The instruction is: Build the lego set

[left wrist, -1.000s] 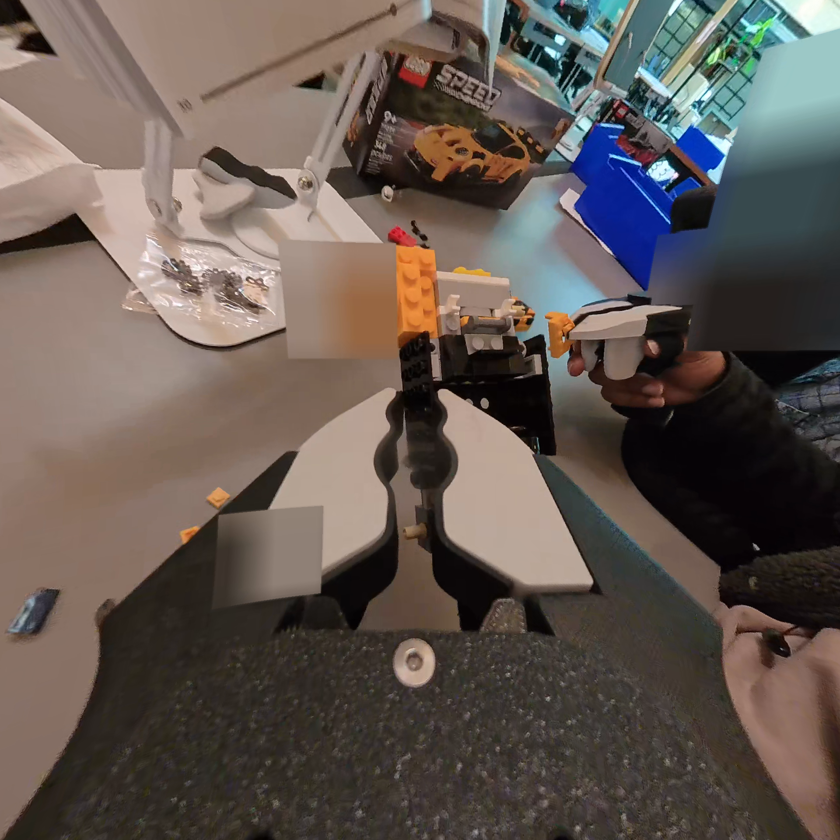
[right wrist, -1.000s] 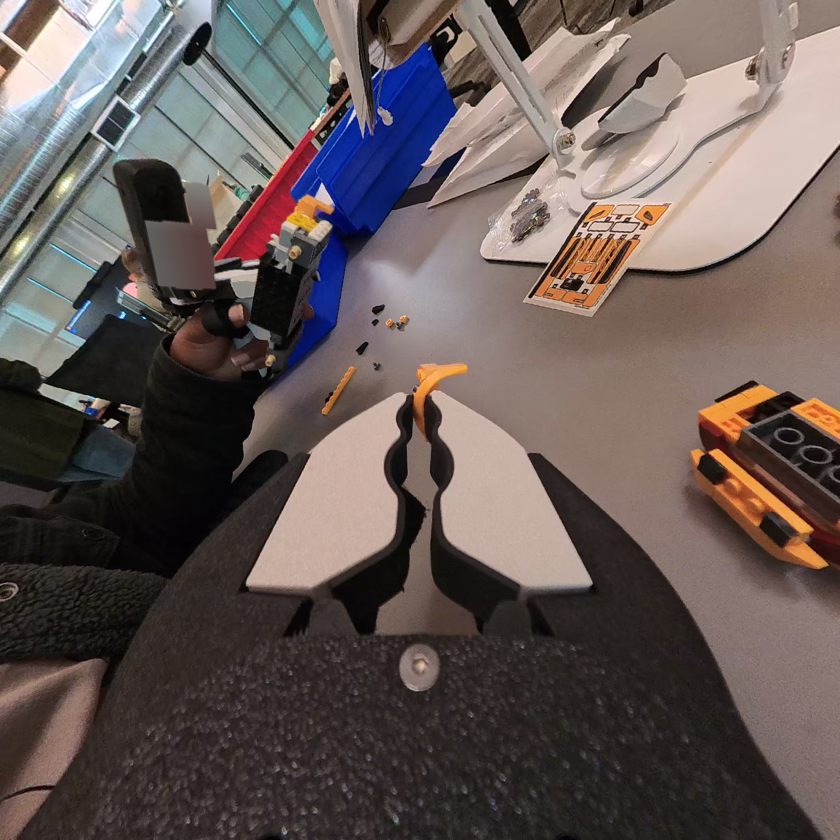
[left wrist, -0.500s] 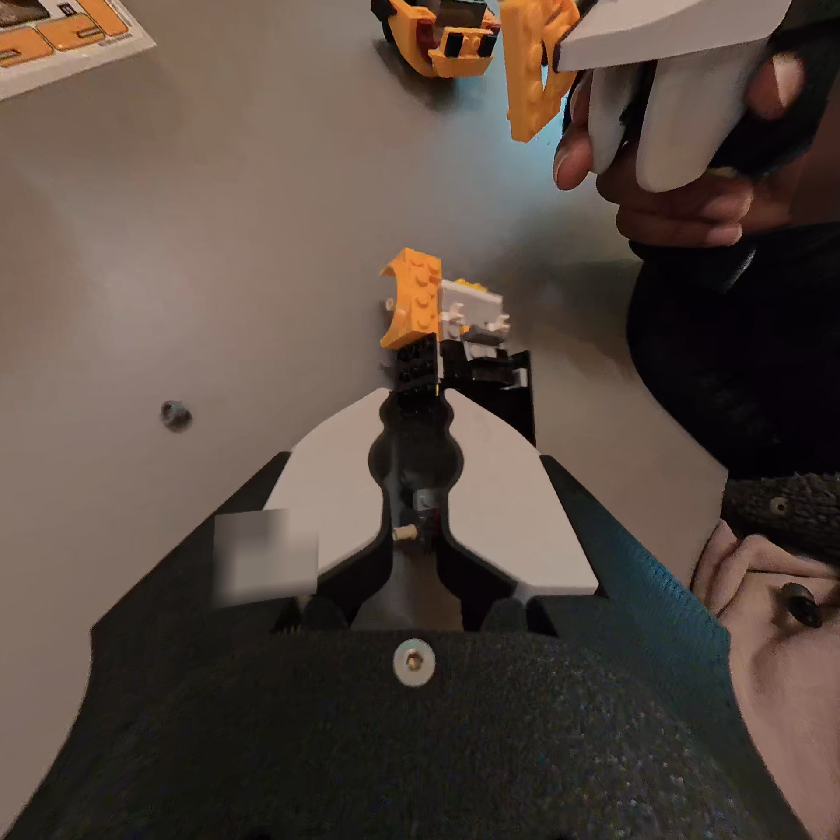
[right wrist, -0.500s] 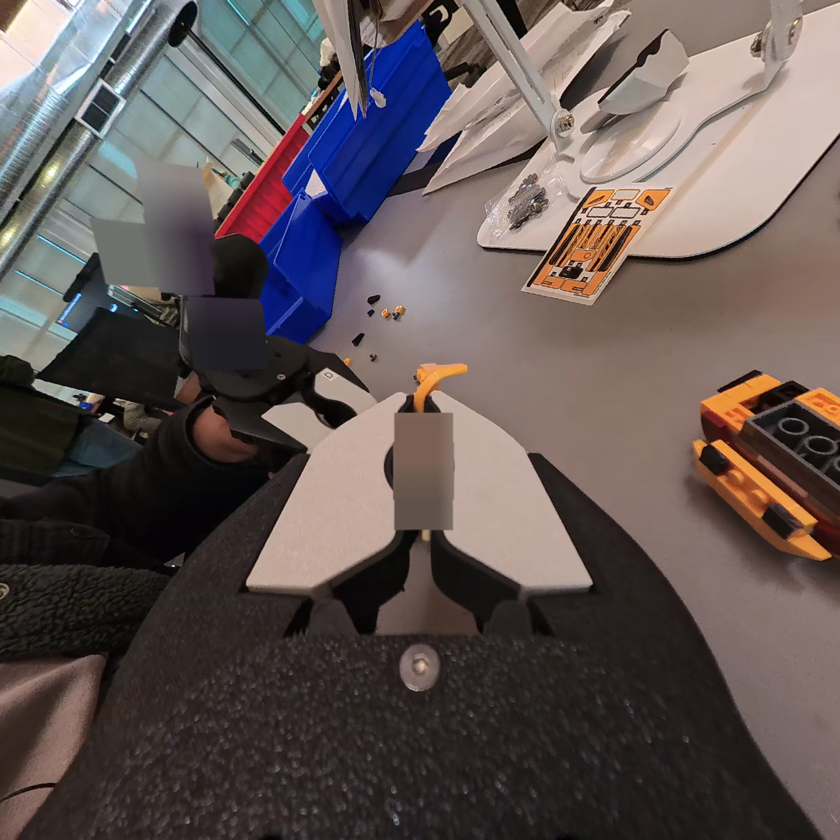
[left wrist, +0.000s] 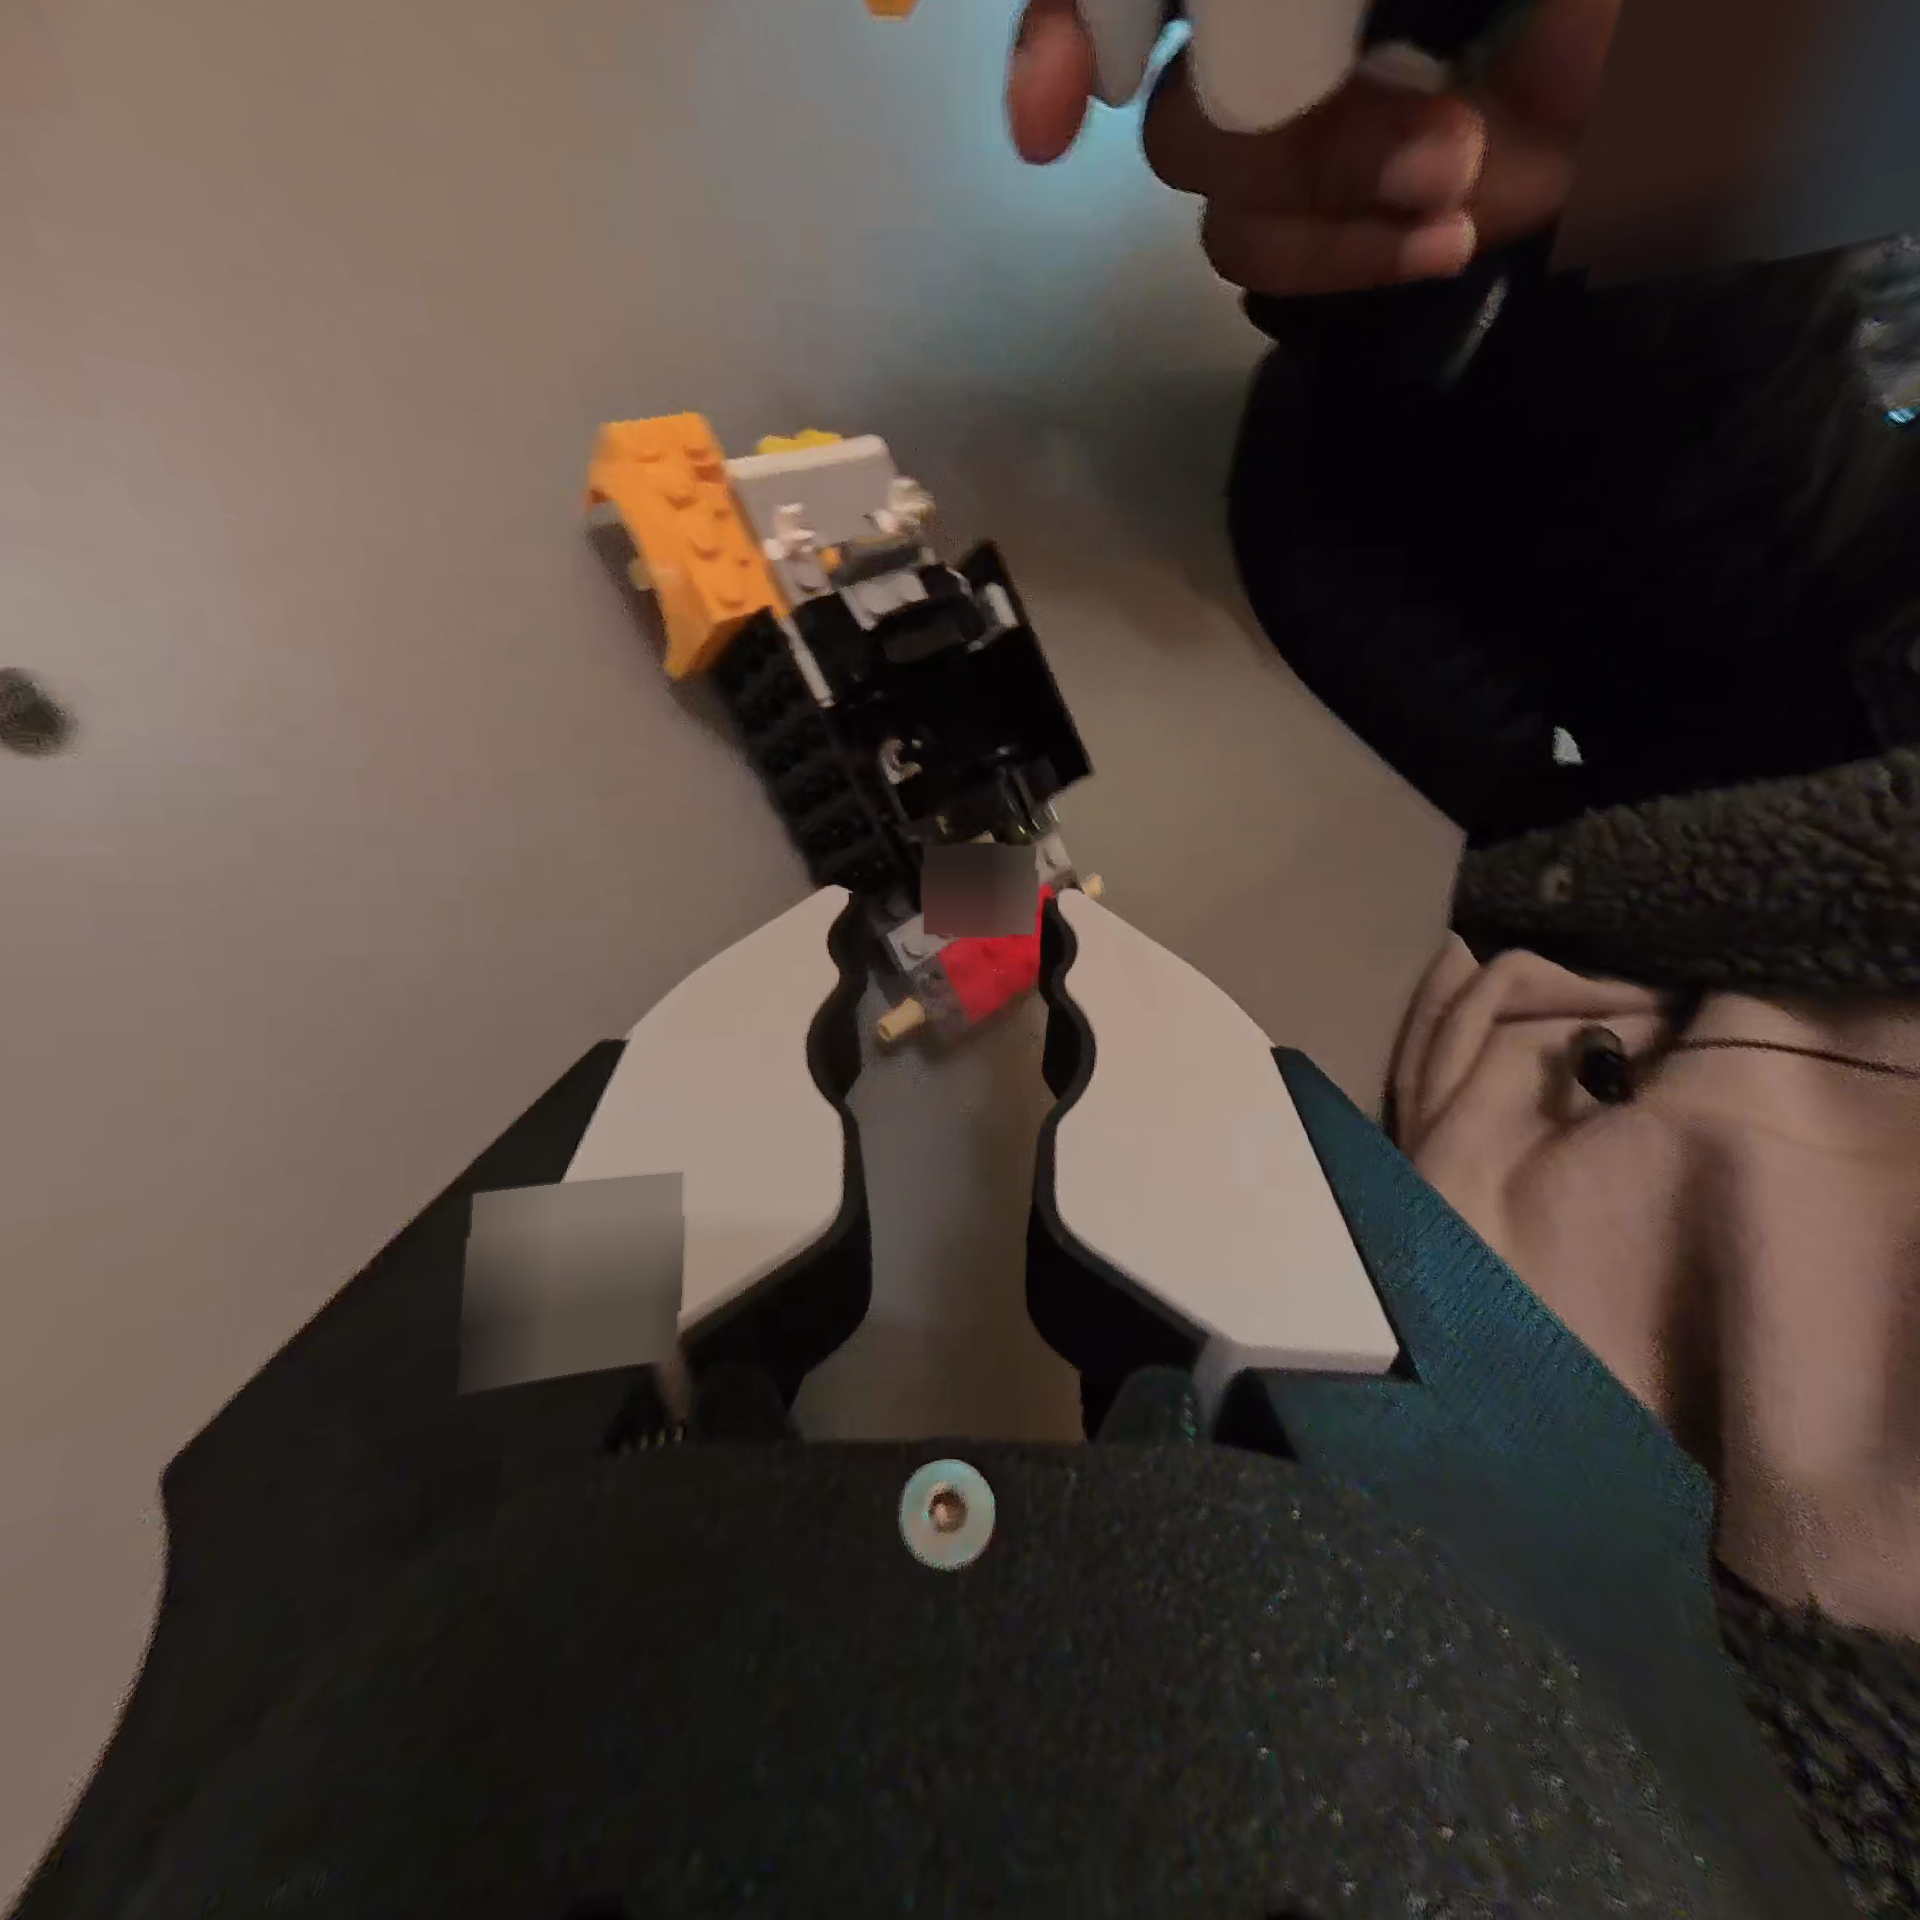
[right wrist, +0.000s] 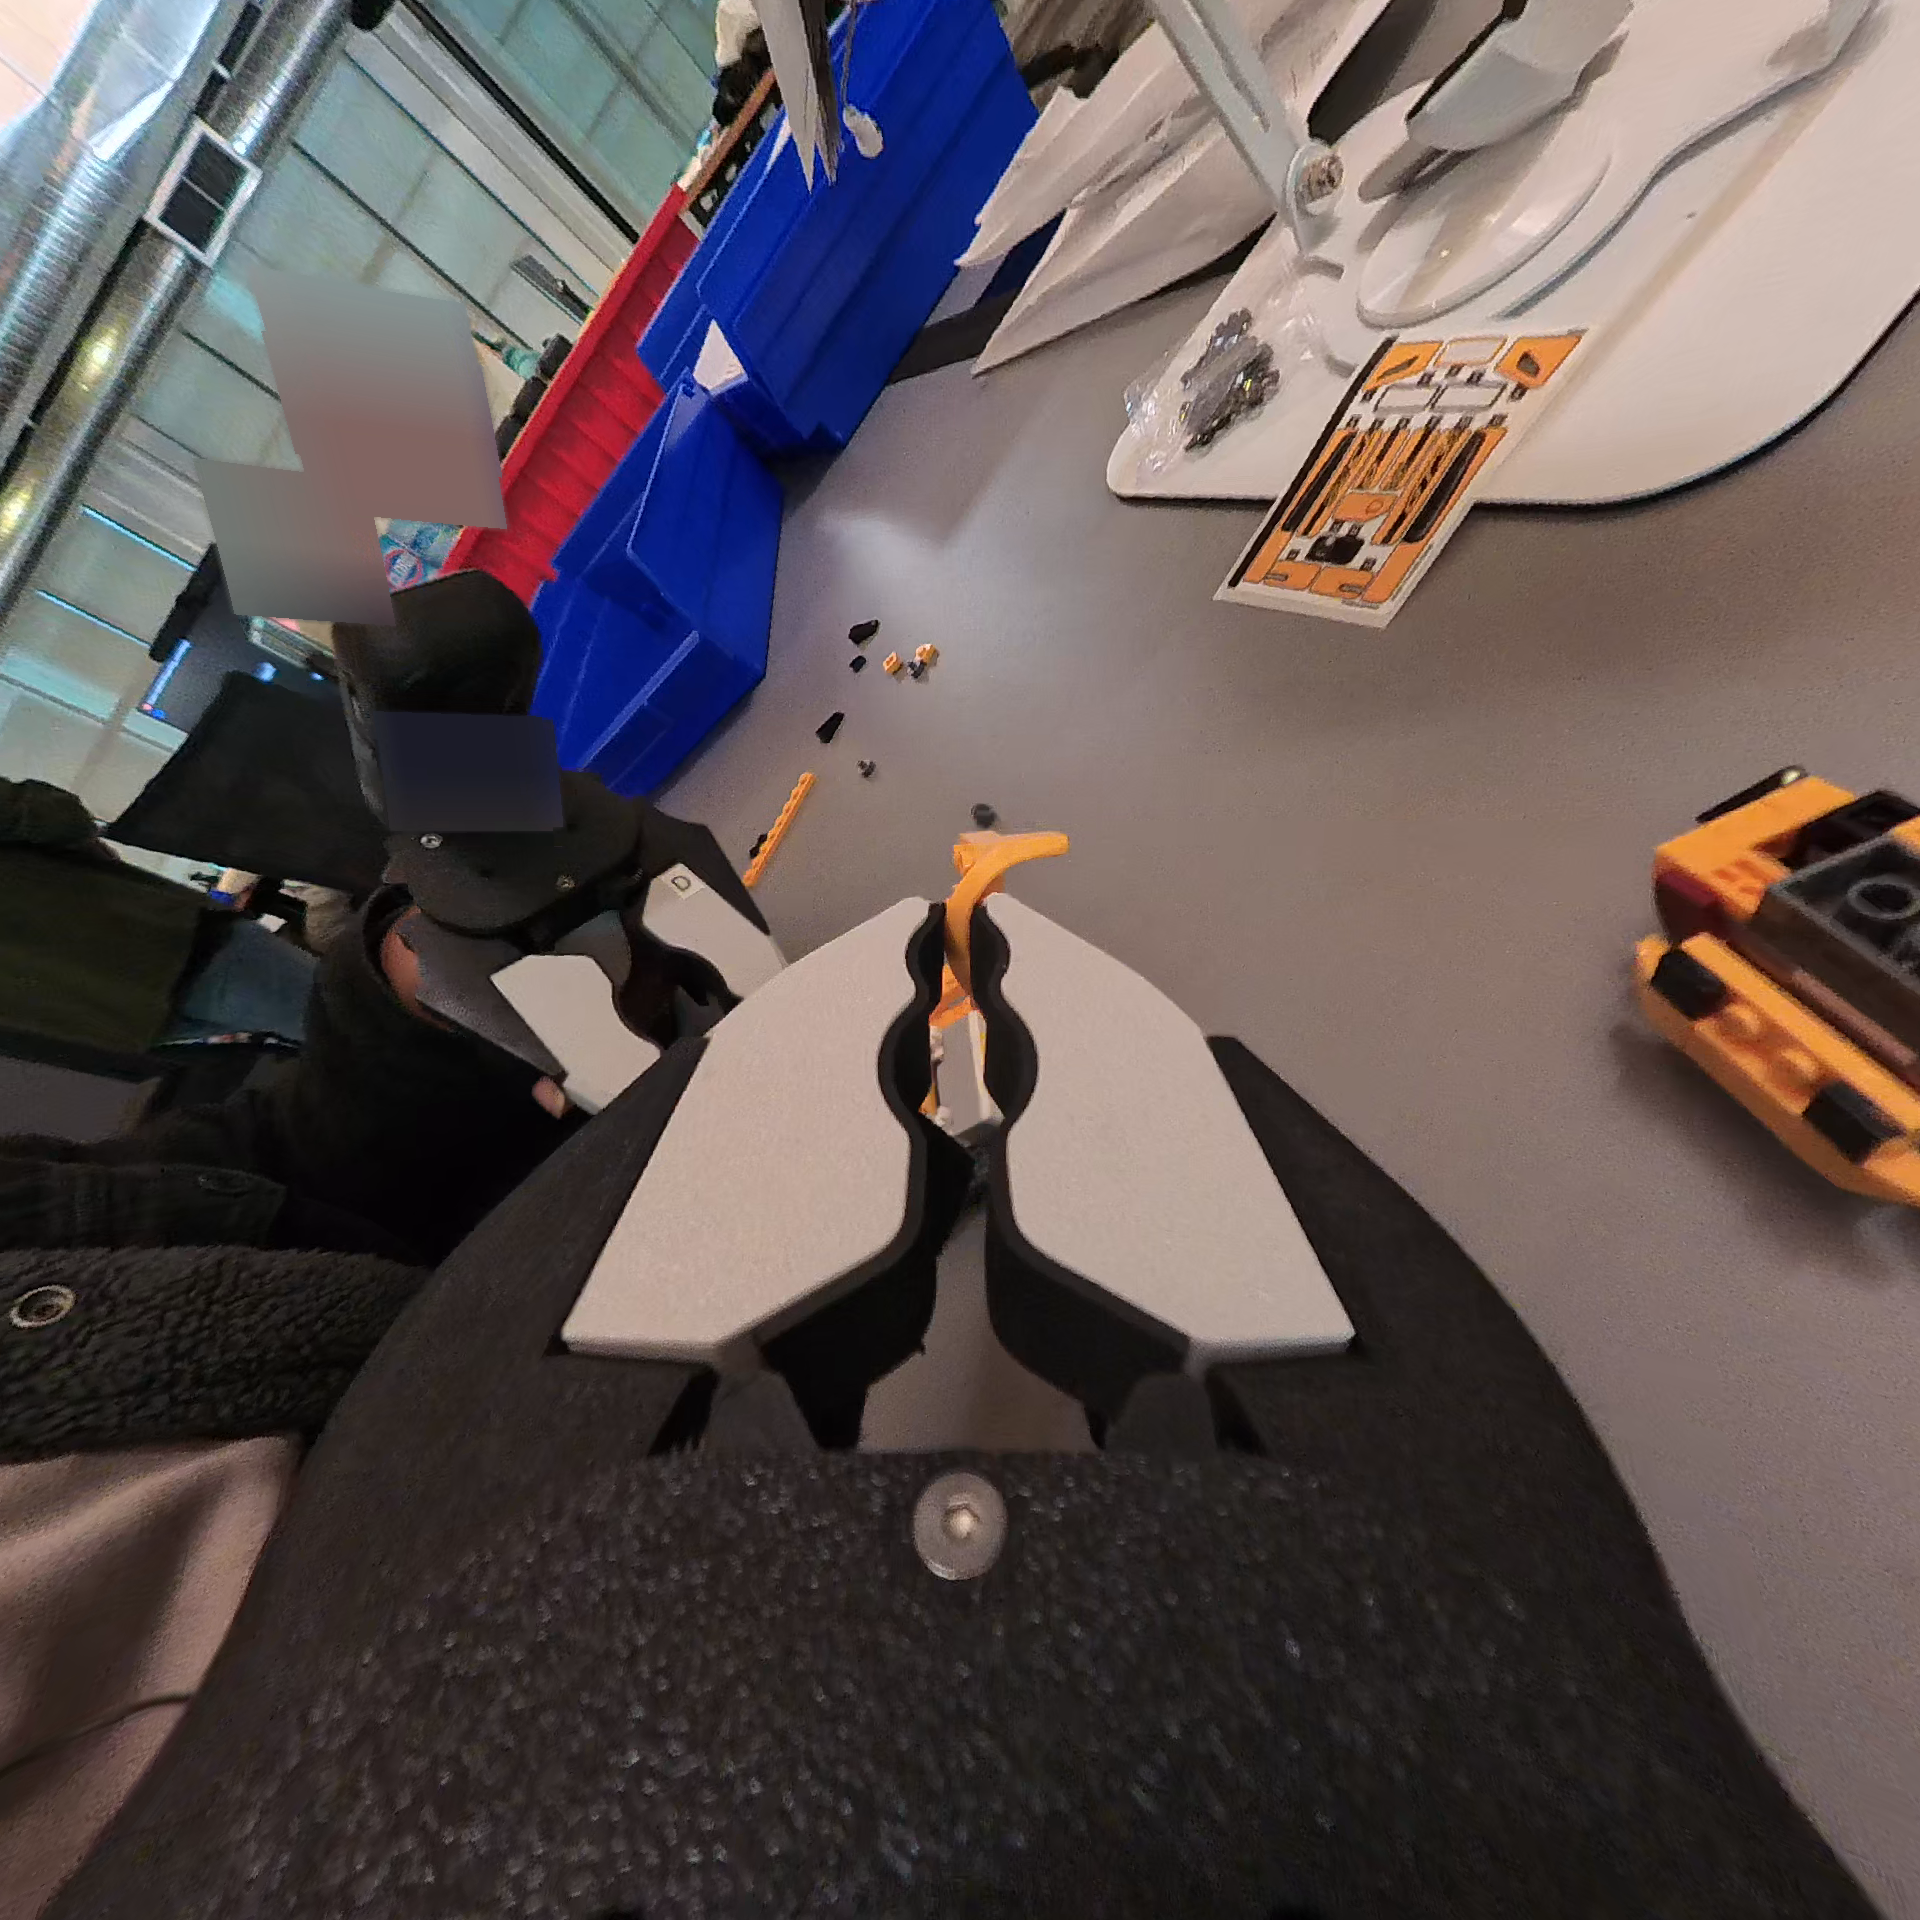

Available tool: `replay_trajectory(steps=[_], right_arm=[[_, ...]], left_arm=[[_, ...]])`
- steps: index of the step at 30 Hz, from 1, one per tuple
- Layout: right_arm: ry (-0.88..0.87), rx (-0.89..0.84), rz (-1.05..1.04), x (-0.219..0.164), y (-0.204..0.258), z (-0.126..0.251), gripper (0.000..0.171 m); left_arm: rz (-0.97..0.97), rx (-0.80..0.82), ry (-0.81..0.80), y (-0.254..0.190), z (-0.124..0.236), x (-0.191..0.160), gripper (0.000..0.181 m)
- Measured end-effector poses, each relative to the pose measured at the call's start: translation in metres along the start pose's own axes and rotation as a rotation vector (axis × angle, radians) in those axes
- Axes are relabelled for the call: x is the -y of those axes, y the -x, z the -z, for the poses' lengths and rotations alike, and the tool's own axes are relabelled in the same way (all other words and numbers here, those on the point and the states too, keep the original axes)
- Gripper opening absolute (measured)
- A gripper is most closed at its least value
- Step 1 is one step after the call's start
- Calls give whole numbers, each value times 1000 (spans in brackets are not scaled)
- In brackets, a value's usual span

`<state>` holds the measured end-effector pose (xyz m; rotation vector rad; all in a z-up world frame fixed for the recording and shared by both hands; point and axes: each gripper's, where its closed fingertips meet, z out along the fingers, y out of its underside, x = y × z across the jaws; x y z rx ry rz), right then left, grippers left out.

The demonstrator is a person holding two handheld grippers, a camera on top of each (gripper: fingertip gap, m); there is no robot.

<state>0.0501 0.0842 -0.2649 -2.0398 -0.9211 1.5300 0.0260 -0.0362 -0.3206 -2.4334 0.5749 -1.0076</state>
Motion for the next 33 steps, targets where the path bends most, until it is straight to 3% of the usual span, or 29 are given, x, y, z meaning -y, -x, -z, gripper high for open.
replay_trajectory(steps=[3,10,14,18,21,25,27,30,33], right_arm=[[33,45,-74,-14,10,4,4],[0,159,-368,-35,25,11,4],[-59,238,-355,-34,43,11,4],[-121,261,-136,-25,63,16,4],[-146,263,16,-23,73,18,4],[-123,254,173,-25,76,20,8],[-100,164,391,-24,70,28,21],[-51,-42,878,-20,64,39,41],[108,-90,1166,-37,66,30,59]], left_arm=[[-70,-97,19,-22,7,-5,29],[-194,10,-149,6,21,46,30],[-160,-202,-210,-20,3,75,29],[1,-487,-279,-48,1,90,23],[-39,-489,-299,-52,1,90,8],[-63,-500,-289,-56,6,88,8],[-29,-523,-276,-55,9,86,8],[35,-556,-229,-54,9,80,8],[89,-591,-167,-58,2,73,8]])
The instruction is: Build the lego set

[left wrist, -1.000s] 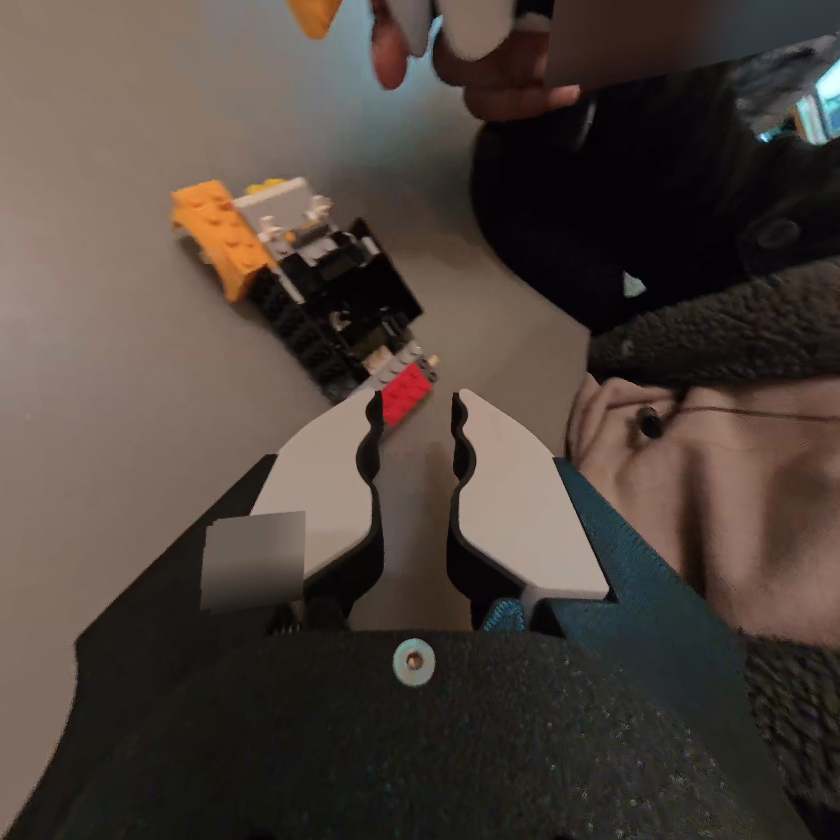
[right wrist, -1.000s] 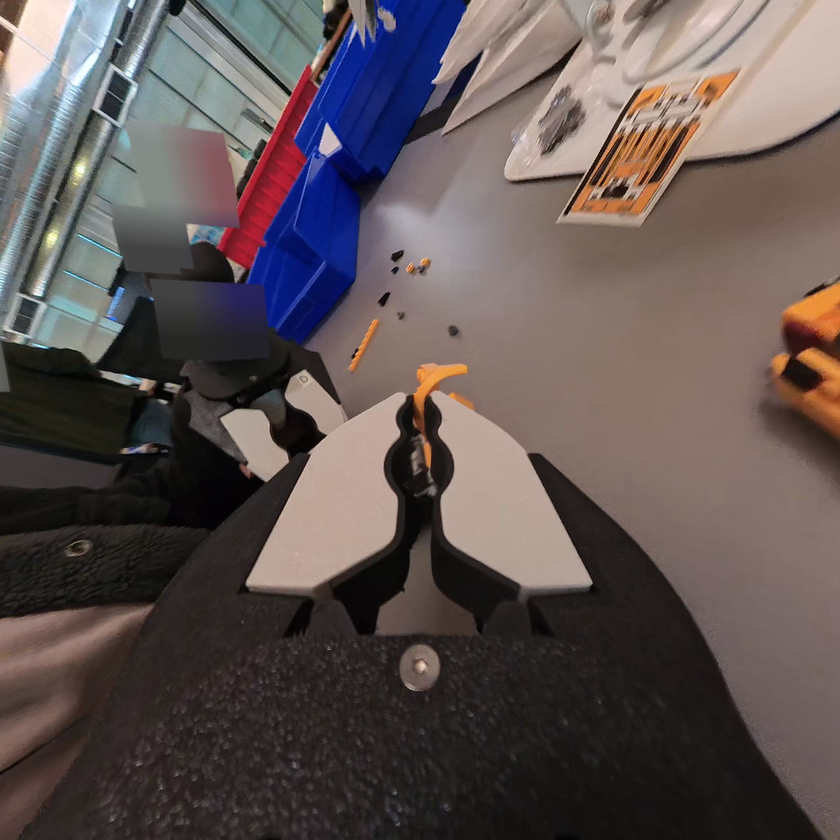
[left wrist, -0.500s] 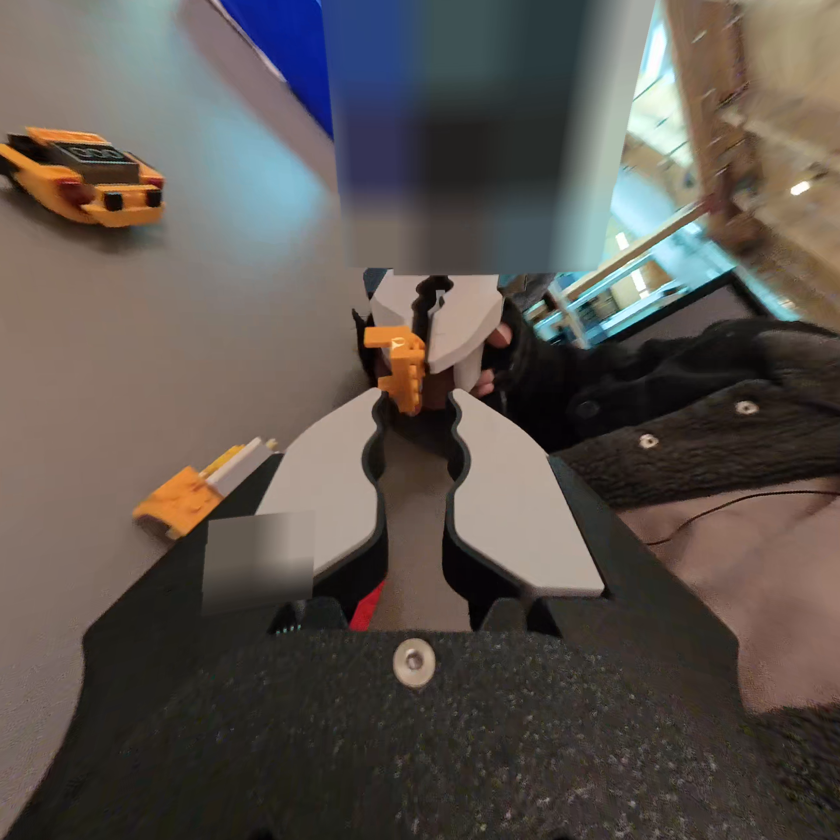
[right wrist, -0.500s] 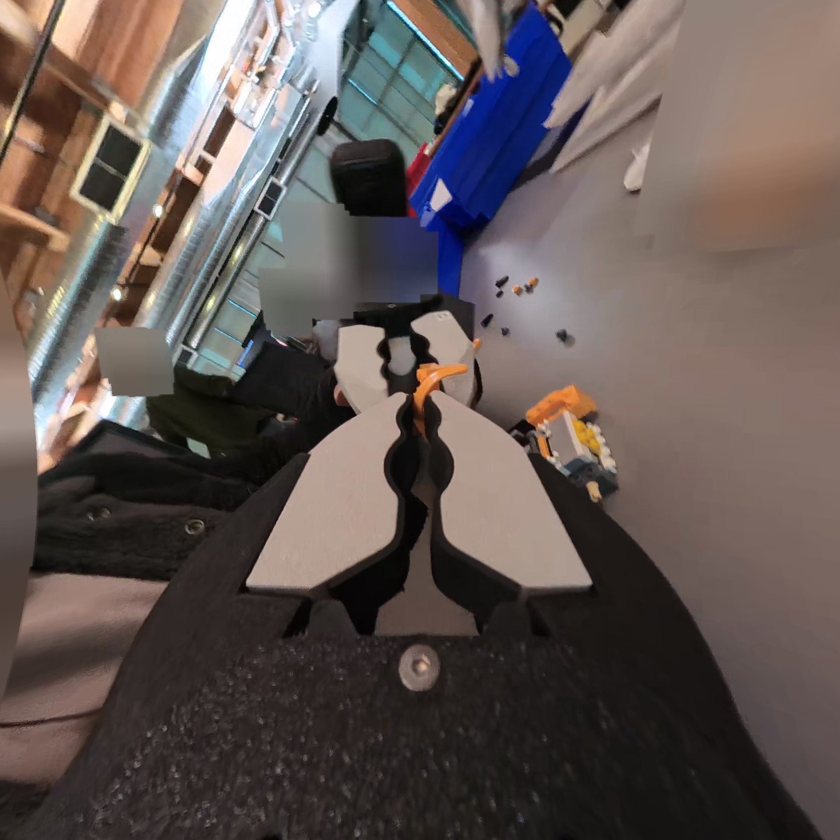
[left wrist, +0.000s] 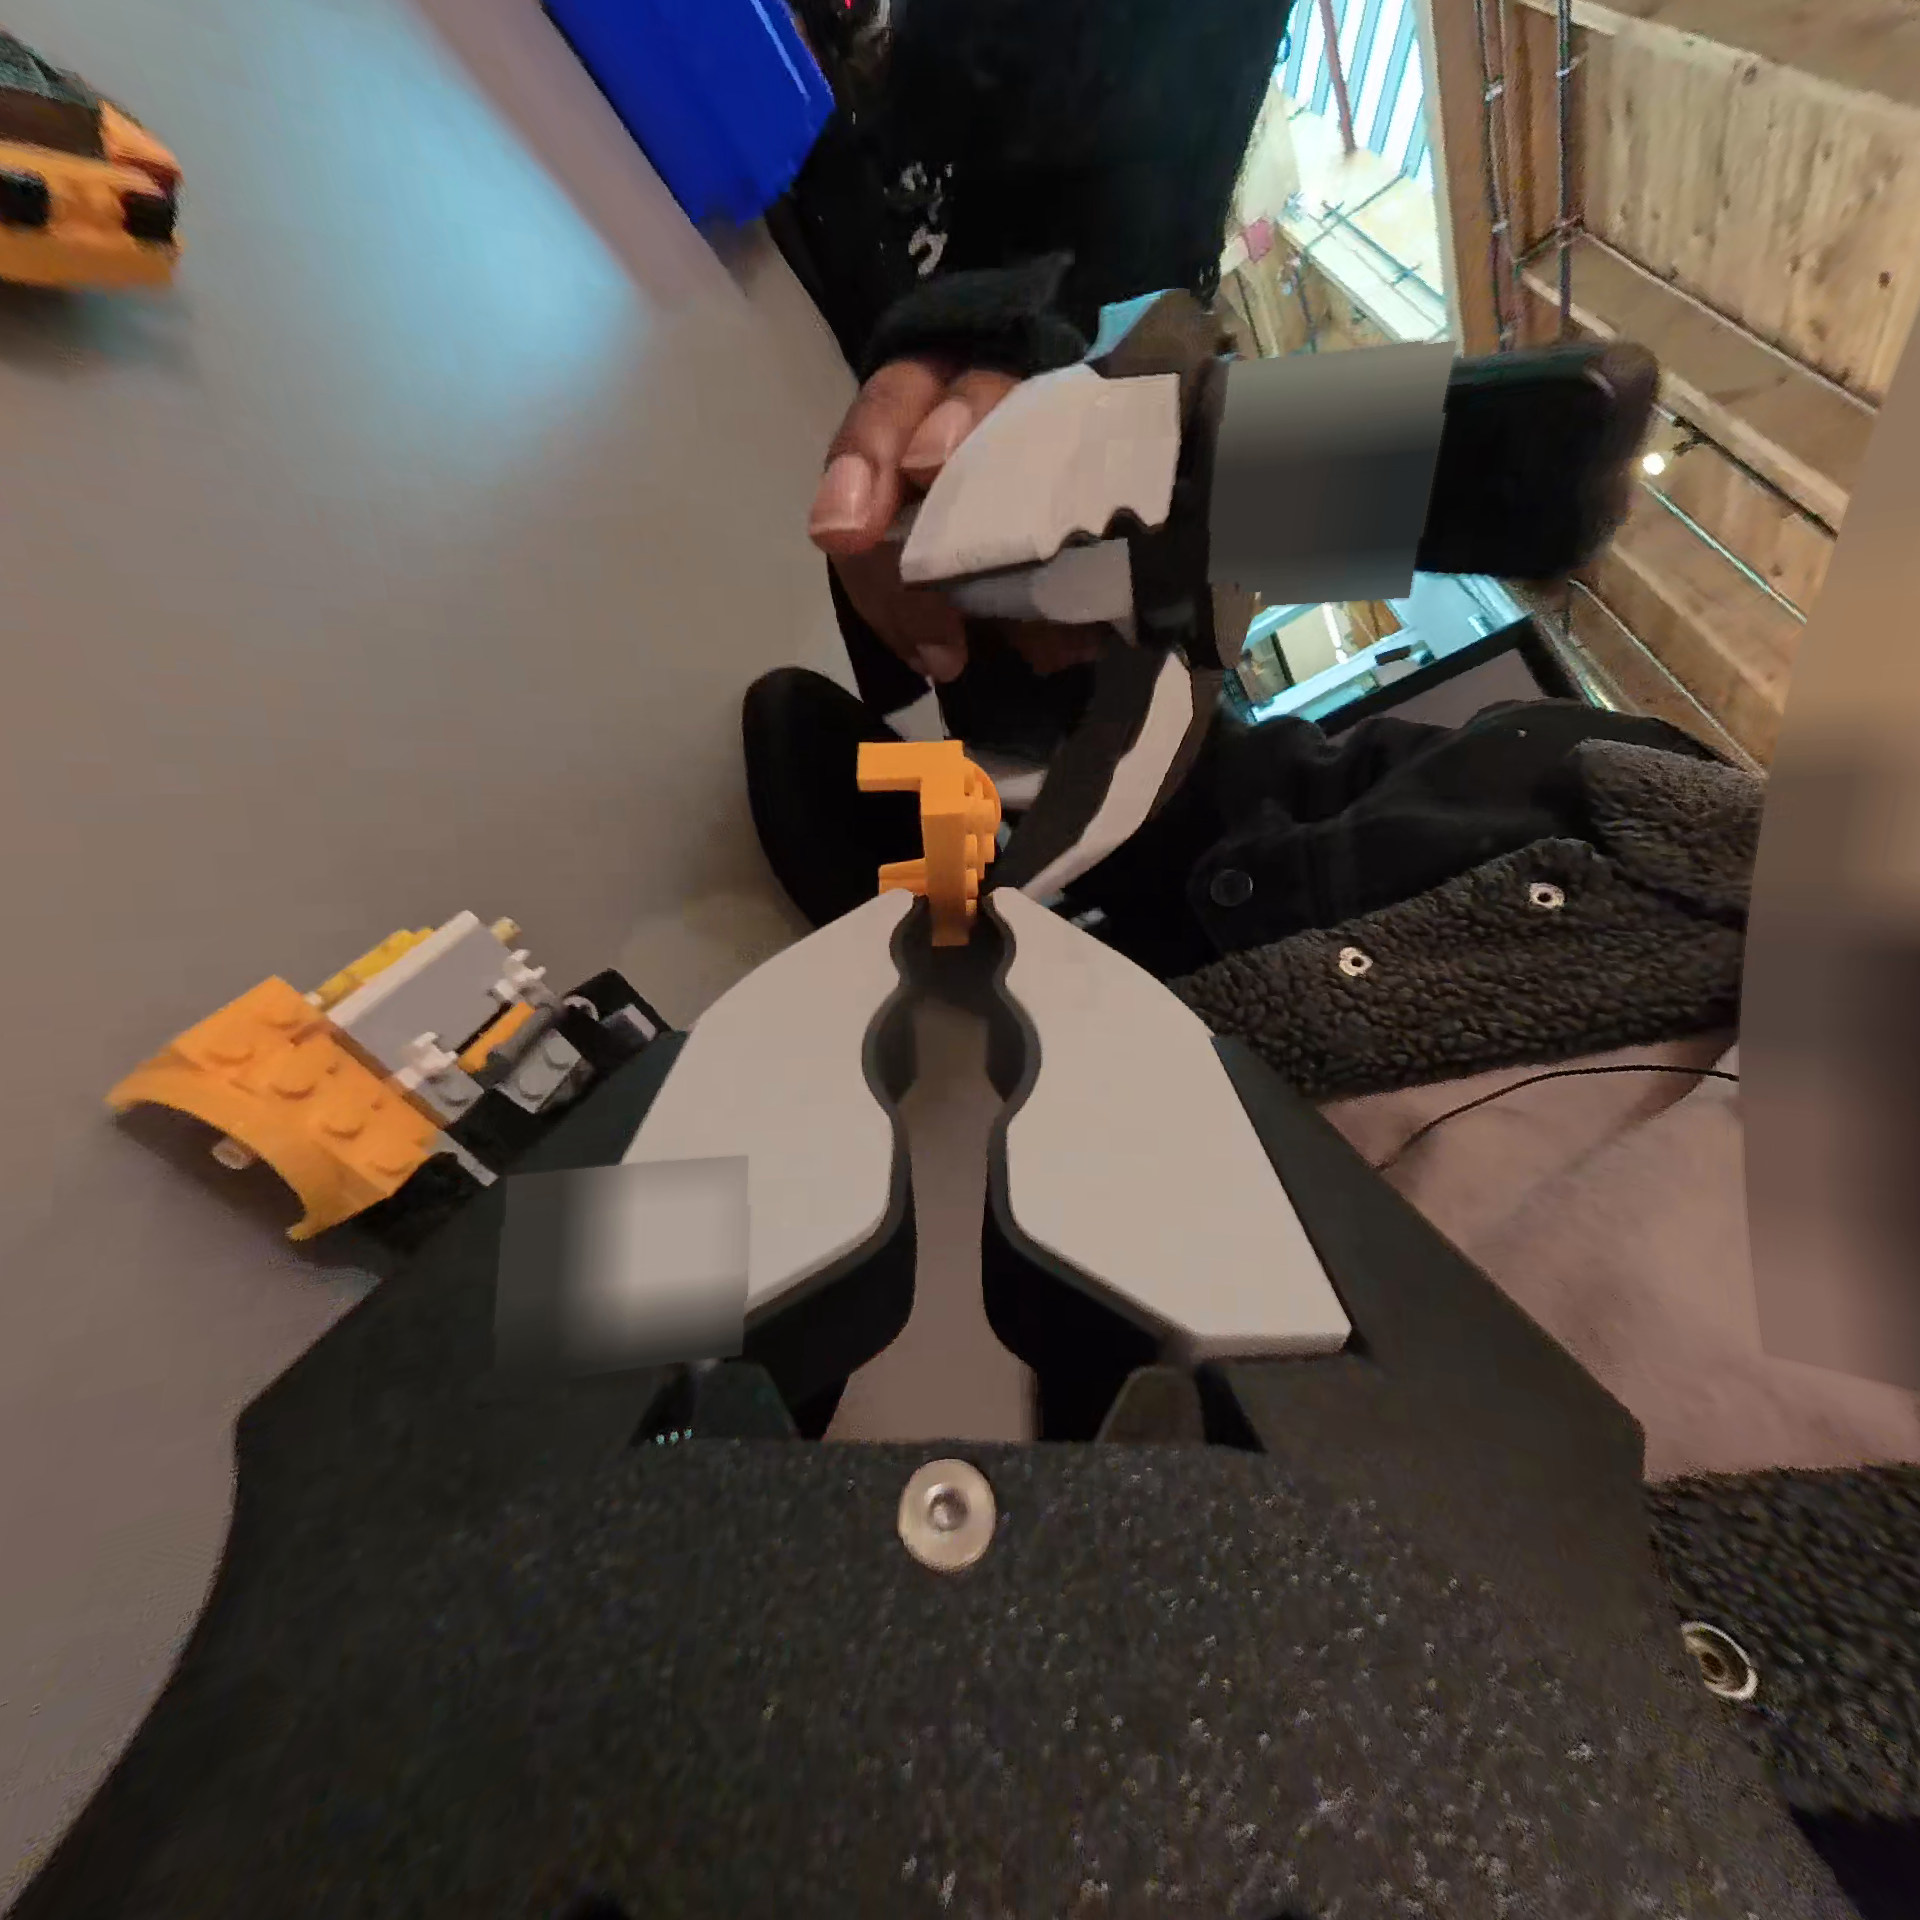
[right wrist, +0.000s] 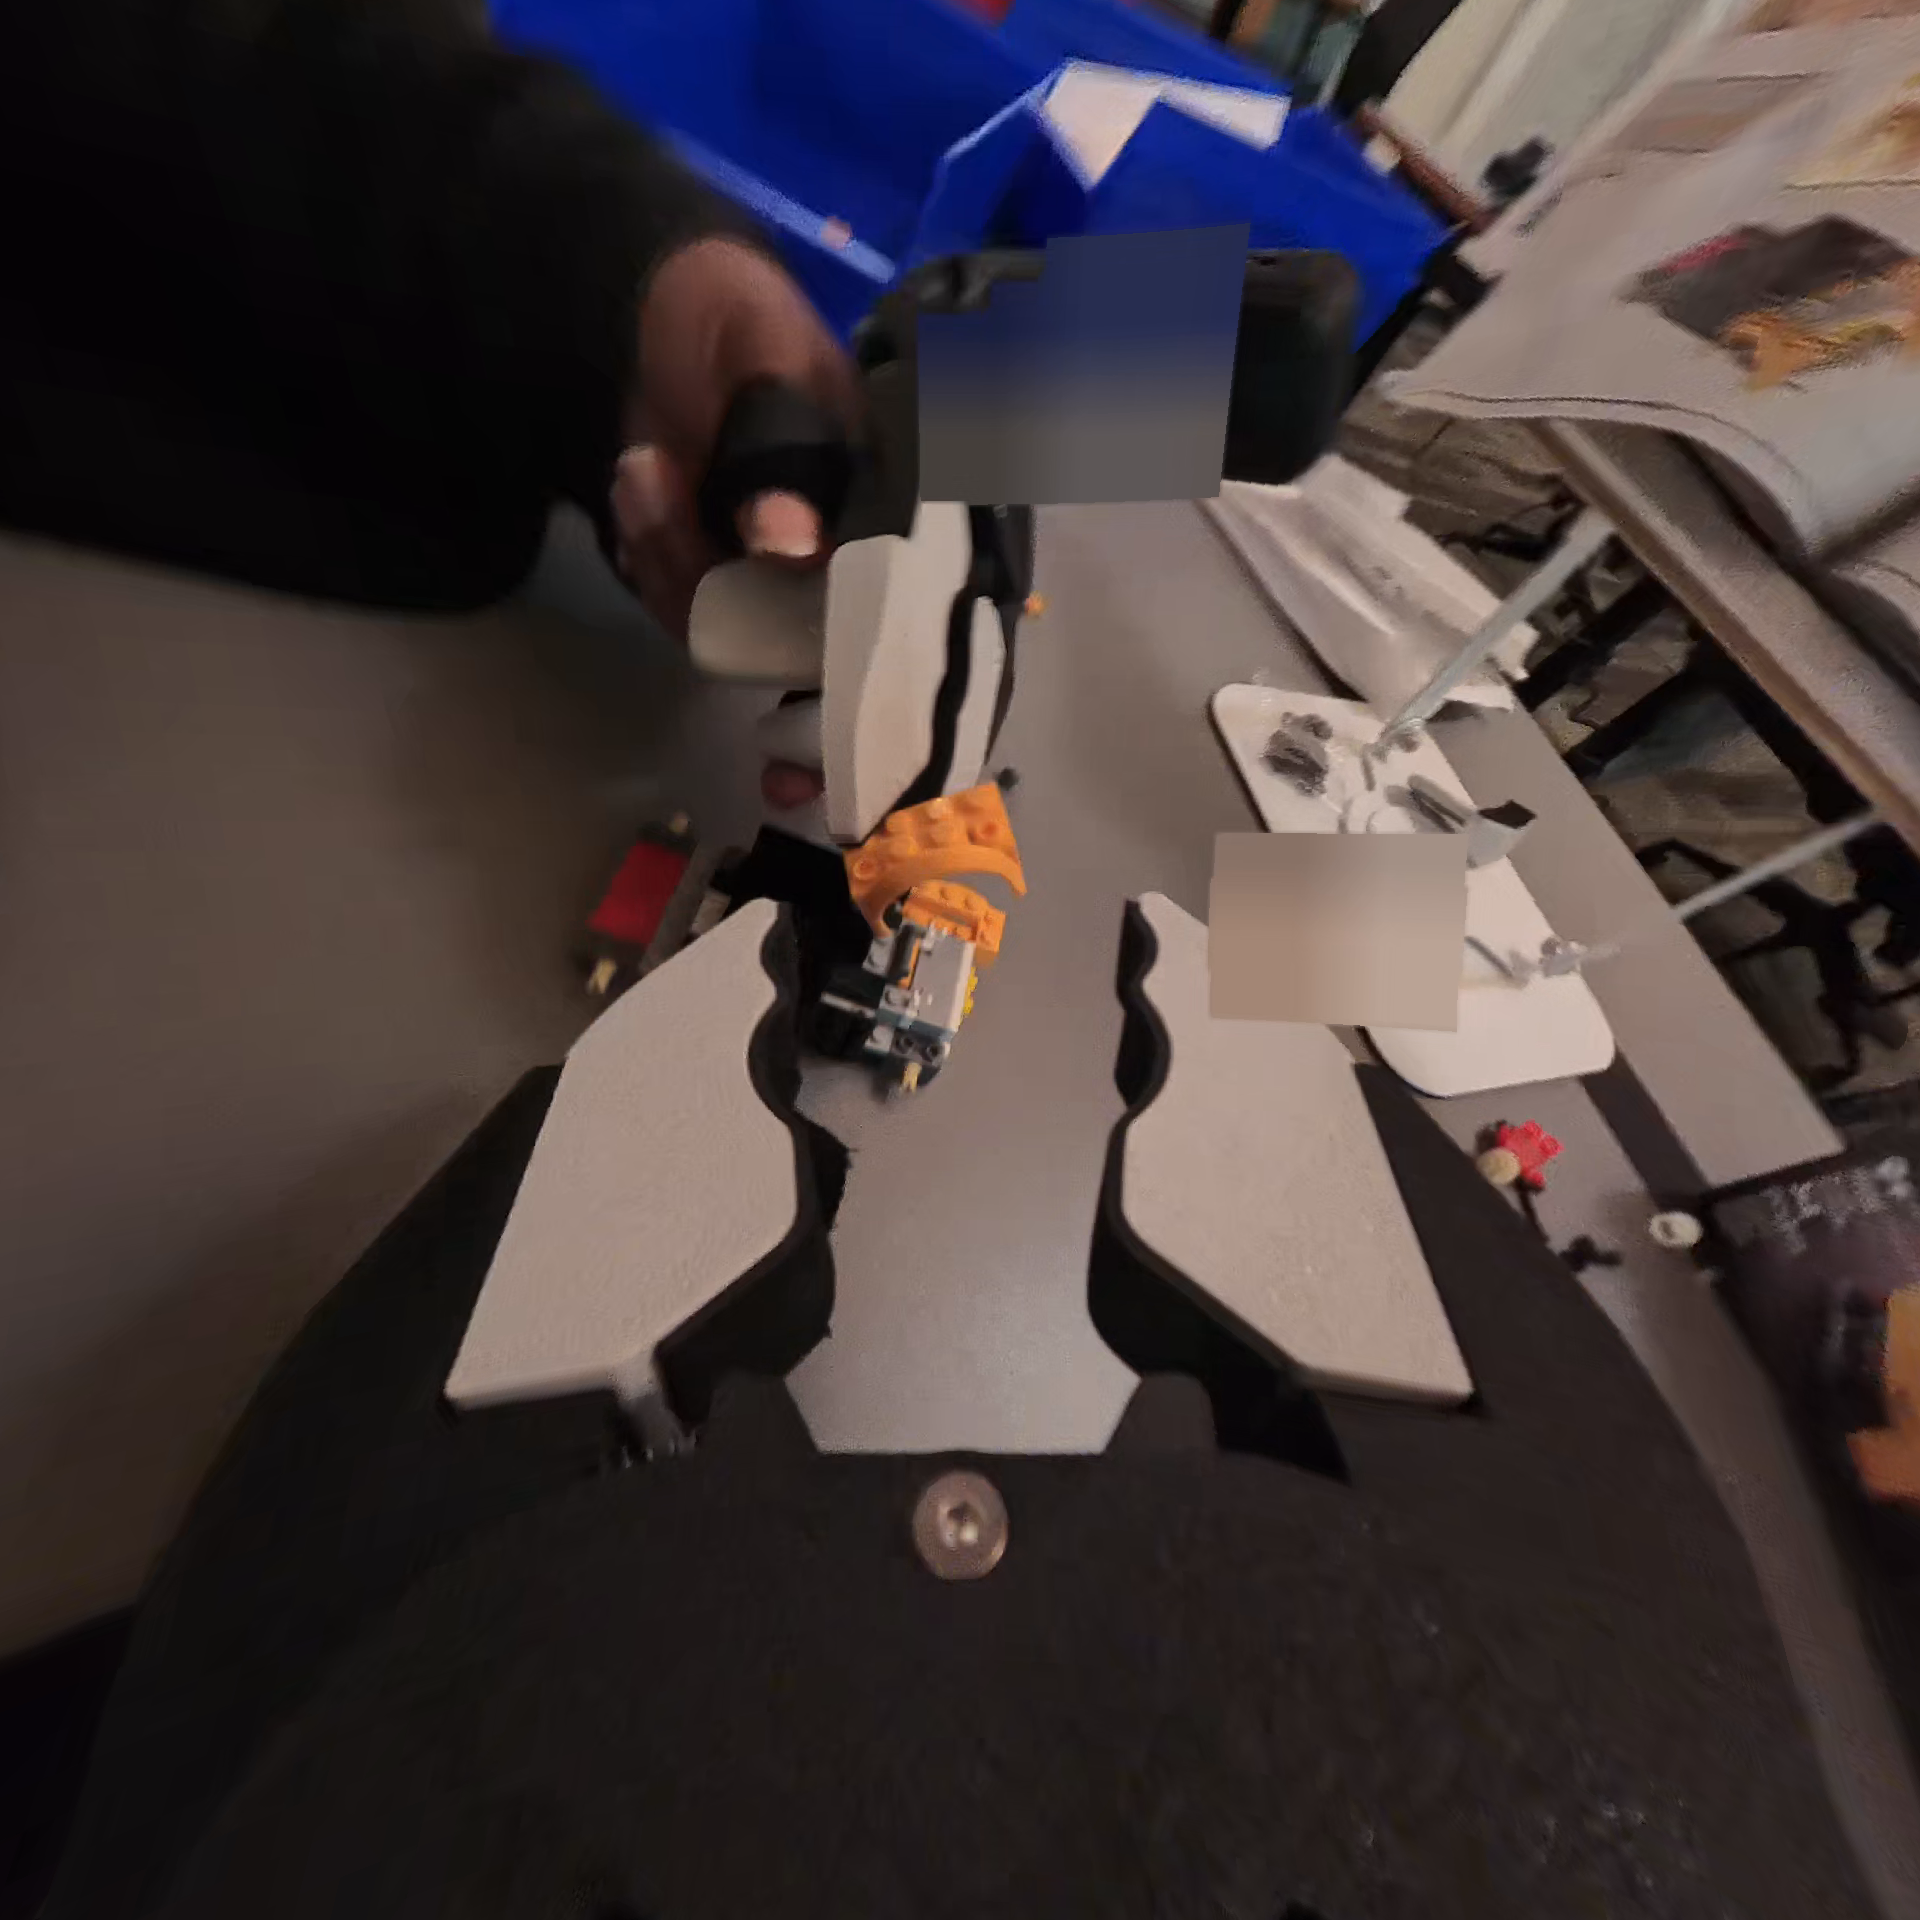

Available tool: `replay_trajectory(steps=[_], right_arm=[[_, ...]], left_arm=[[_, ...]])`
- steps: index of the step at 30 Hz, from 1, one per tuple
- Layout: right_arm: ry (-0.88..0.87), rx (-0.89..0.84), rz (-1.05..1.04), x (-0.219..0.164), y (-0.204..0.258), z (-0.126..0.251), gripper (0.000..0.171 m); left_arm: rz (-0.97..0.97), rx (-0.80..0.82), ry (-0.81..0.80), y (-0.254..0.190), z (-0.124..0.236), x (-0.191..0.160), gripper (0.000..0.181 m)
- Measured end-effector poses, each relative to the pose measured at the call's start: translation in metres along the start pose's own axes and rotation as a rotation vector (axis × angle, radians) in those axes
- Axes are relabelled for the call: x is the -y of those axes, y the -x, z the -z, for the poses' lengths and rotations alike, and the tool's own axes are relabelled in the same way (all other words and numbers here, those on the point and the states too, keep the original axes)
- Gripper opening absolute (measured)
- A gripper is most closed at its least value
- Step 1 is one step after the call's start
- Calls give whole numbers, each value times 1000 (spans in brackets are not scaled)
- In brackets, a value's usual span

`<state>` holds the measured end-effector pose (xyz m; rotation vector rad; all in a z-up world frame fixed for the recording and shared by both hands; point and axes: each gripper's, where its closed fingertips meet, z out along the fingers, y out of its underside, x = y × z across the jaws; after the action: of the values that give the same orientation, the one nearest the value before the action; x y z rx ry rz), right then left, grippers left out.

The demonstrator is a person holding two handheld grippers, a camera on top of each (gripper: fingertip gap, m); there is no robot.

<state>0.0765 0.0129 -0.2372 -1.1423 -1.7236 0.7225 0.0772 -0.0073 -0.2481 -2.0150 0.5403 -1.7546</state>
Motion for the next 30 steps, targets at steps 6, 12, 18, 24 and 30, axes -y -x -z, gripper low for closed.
replay_trajectory(steps=[6,12,18,24,30], right_arm=[[81,95,119,-12,18,-17,44],[88,80,8,-24,11,-21,34],[179,55,-288,-64,-9,-21,34],[217,75,-320,-76,-5,-31,34],[268,108,-292,-85,2,-34,34]], left_arm=[[53,3,40,4,-6,-9,8],[6,72,7,15,-1,-3,10],[-175,537,45,75,59,3,31],[-38,465,94,86,46,-13,42],[-41,486,122,87,35,-18,27]])
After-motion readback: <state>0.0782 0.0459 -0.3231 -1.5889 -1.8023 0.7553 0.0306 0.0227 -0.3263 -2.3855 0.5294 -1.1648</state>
